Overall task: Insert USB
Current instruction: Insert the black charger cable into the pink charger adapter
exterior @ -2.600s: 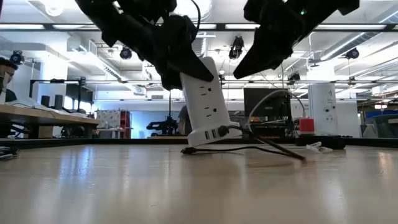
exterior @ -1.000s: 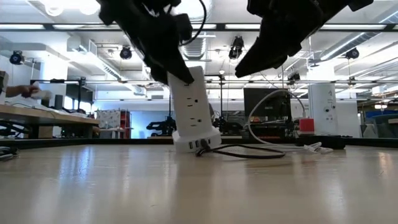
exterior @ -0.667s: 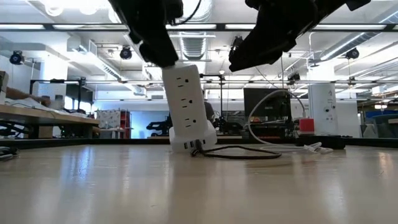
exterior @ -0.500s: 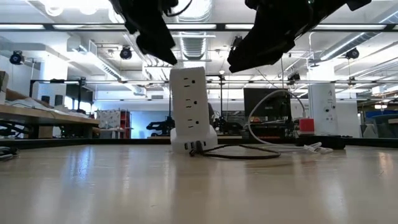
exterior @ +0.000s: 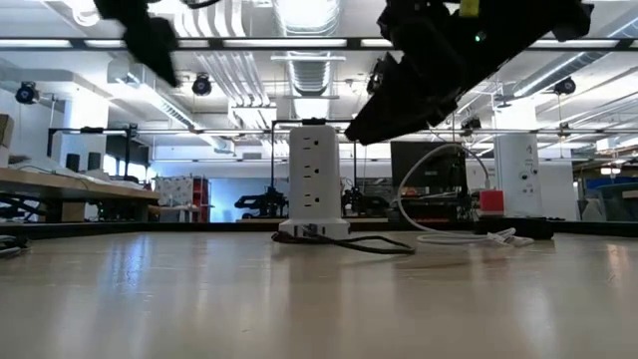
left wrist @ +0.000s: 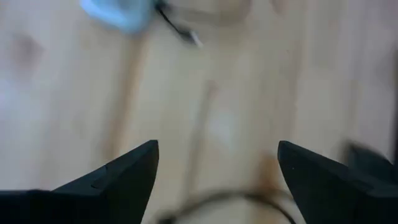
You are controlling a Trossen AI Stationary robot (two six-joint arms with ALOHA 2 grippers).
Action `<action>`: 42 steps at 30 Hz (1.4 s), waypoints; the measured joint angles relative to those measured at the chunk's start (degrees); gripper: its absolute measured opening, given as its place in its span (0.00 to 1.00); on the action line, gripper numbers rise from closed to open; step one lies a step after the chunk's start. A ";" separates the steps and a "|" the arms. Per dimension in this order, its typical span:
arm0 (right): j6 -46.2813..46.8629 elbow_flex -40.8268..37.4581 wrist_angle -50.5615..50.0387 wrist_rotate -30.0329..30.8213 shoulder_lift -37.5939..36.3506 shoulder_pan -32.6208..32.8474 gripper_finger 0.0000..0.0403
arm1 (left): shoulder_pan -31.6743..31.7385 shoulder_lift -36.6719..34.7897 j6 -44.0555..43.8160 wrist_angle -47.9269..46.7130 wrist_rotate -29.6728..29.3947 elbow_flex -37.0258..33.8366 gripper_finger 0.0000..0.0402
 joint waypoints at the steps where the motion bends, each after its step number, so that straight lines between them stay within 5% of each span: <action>1: -0.10 0.00 1.62 -0.02 0.86 0.35 0.78 | -2.06 -0.37 -2.53 -1.03 0.77 -0.67 0.78; 9: -4.43 2.97 12.08 -1.62 9.47 4.57 0.77 | -17.82 0.20 -23.48 -2.90 1.94 -6.85 0.73; 18: -8.01 15.66 11.73 -1.57 19.27 6.84 0.76 | -24.95 5.11 -33.15 -2.12 11.41 -10.77 0.68; 30: -10.86 30.06 11.68 -1.56 34.69 7.20 0.73 | -34.21 16.65 -22.41 -2.60 15.44 -9.70 0.67; 42: -7.37 48.96 11.51 -3.02 45.91 2.46 0.67 | -34.90 17.51 -17.83 -1.43 16.23 -9.70 0.65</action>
